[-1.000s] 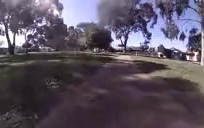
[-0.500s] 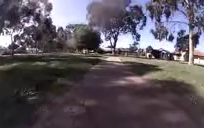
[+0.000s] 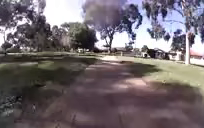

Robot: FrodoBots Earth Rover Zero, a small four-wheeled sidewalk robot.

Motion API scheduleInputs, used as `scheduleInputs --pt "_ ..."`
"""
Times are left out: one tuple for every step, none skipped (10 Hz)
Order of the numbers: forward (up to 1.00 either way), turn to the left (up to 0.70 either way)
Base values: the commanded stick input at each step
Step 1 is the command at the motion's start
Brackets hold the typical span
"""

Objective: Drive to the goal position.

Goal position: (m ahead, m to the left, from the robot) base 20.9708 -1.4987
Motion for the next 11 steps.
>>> scheduleInputs --pt "0.68 0.00" --pt "0.68 0.00" --pt "0.68 0.00" --pt "0.68 0.00" --pt "0.68 0.00" --pt "0.68 0.00" --pt "0.68 0.00" --pt "0.68 0.00" --pt "0.68 0.00" --pt "0.68 0.00" --pt "0.68 0.00"
